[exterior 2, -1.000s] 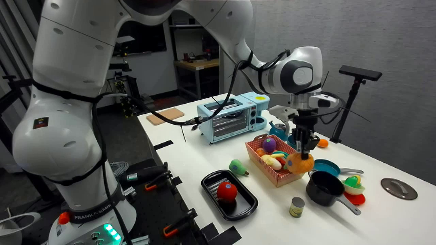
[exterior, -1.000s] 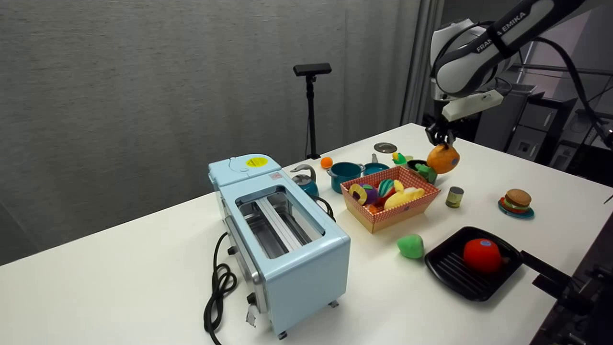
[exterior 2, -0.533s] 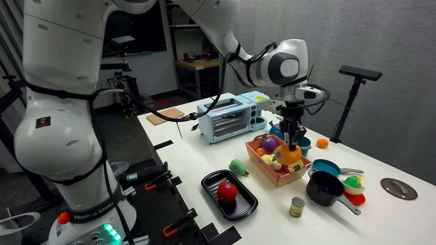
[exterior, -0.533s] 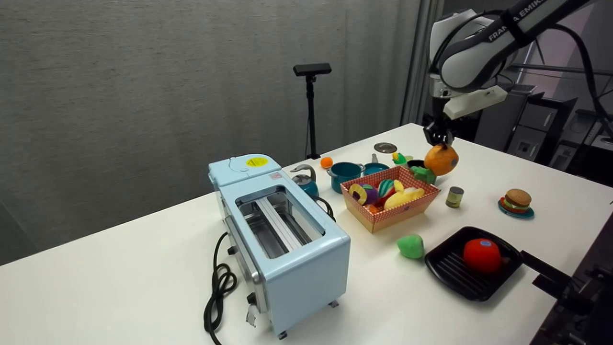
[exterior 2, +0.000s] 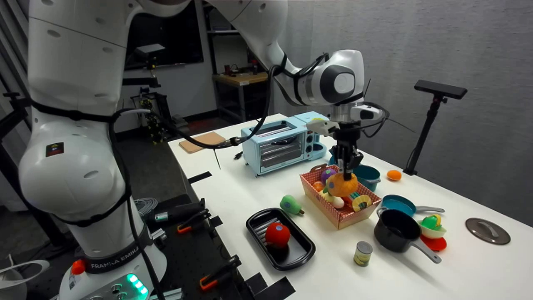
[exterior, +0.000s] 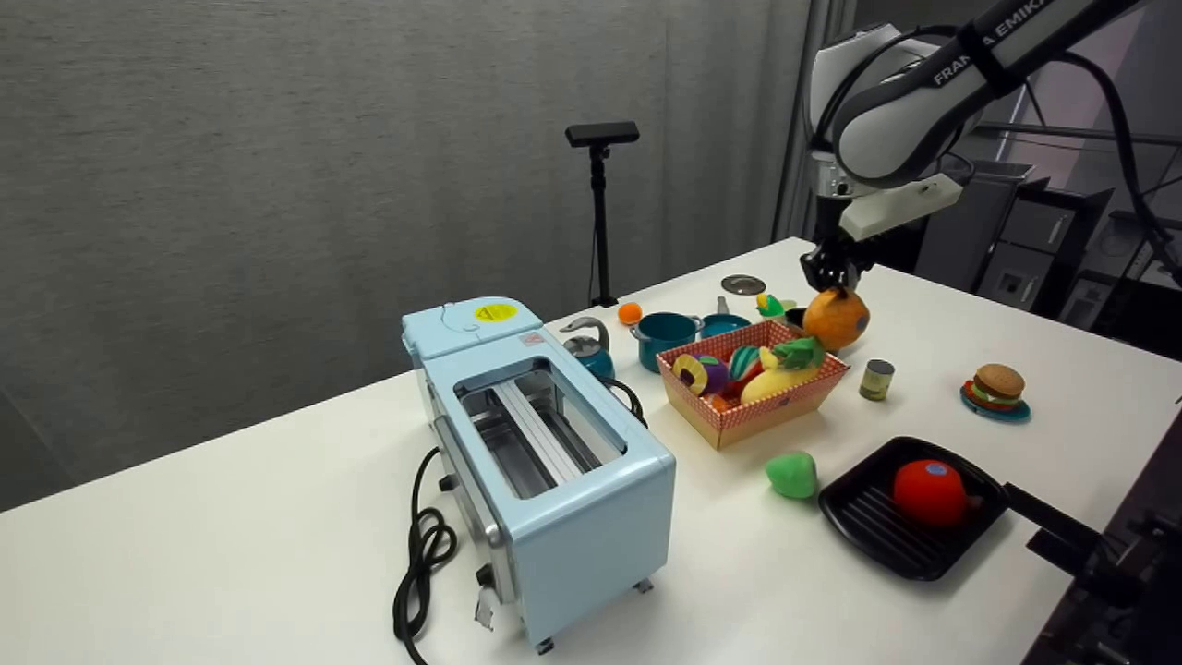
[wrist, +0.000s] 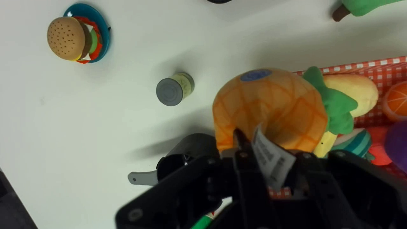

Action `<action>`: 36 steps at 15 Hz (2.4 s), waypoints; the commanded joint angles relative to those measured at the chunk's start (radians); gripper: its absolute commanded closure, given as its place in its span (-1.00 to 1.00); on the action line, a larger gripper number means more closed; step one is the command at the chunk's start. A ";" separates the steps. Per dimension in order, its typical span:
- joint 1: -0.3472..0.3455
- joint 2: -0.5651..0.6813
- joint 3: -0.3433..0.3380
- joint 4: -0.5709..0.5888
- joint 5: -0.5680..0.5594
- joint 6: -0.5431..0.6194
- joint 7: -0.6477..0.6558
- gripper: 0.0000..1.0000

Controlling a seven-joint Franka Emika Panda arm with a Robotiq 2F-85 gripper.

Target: Pick up the plush vegetable from the pot and put it on the vegetable rag

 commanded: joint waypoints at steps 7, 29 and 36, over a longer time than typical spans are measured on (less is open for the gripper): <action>0.049 0.022 0.019 0.036 -0.050 -0.058 0.088 0.96; 0.038 0.178 0.026 0.400 -0.028 -0.302 0.073 -0.28; 0.038 0.196 0.027 0.436 -0.024 -0.343 0.077 -1.00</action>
